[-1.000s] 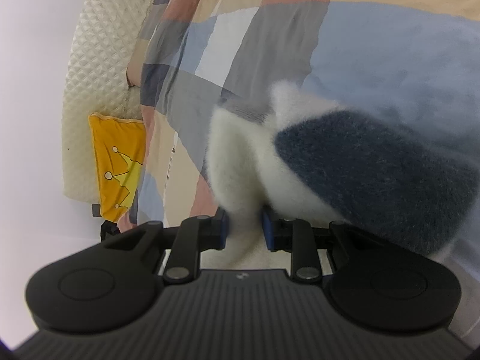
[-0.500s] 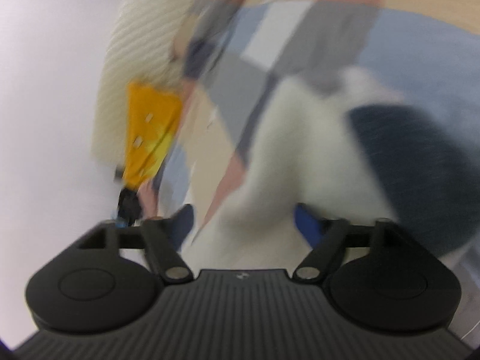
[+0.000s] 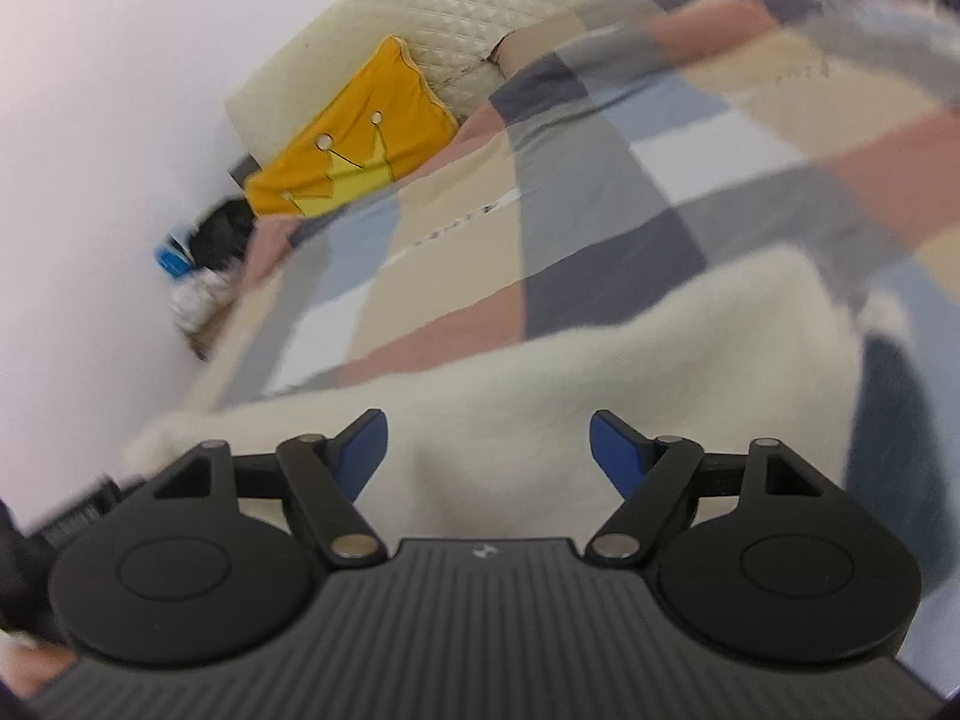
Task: Fold large clothes
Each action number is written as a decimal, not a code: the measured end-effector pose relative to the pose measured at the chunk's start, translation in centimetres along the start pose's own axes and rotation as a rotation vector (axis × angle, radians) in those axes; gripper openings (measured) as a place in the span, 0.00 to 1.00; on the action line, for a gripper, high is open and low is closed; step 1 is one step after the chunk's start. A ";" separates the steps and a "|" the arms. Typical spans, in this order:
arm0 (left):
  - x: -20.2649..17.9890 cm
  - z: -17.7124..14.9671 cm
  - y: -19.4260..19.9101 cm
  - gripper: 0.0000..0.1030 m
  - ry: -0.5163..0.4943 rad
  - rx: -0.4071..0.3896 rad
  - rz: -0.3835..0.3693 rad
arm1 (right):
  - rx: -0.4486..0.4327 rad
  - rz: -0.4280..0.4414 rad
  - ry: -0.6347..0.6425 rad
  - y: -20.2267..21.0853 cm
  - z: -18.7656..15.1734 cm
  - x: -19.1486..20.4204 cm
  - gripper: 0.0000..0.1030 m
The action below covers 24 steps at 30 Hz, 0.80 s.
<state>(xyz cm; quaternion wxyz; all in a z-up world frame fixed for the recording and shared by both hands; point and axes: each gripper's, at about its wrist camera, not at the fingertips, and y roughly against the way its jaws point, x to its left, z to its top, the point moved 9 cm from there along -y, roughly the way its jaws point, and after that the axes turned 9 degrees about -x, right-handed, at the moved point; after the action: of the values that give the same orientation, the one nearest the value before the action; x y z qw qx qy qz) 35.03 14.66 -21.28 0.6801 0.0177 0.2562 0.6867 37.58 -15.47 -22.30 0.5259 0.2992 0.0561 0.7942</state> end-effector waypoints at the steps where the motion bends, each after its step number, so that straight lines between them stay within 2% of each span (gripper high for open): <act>1: -0.1 0.1 -0.6 0.76 -0.023 0.000 0.010 | -0.009 -0.021 0.033 -0.2 0.1 -0.3 0.74; 4: 0.2 0.2 -2.4 0.76 -0.059 0.000 0.044 | -0.027 -0.076 0.105 -1.1 0.5 -1.3 0.67; 11: 2.0 -0.1 -5.4 0.76 -0.106 0.048 0.097 | -0.021 -0.138 0.143 -3.8 0.9 -2.9 0.66; 15: 3.2 1.0 -7.1 0.76 -0.132 0.072 0.119 | -0.008 -0.154 0.184 -5.2 0.9 -3.2 0.64; 20: 4.9 1.4 -9.8 0.76 -0.118 0.112 0.111 | 0.014 -0.171 0.222 -6.4 1.0 -3.5 0.64; 24: 6.6 0.1 -11.2 0.76 -0.046 0.160 0.091 | 0.012 -0.200 0.249 -7.0 1.3 -3.9 0.63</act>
<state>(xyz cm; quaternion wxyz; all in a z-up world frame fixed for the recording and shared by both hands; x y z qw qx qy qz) 44.97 20.32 -27.51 0.6503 0.0993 0.2935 0.6937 44.87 -16.05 -25.67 0.5898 0.1945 0.1550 0.7683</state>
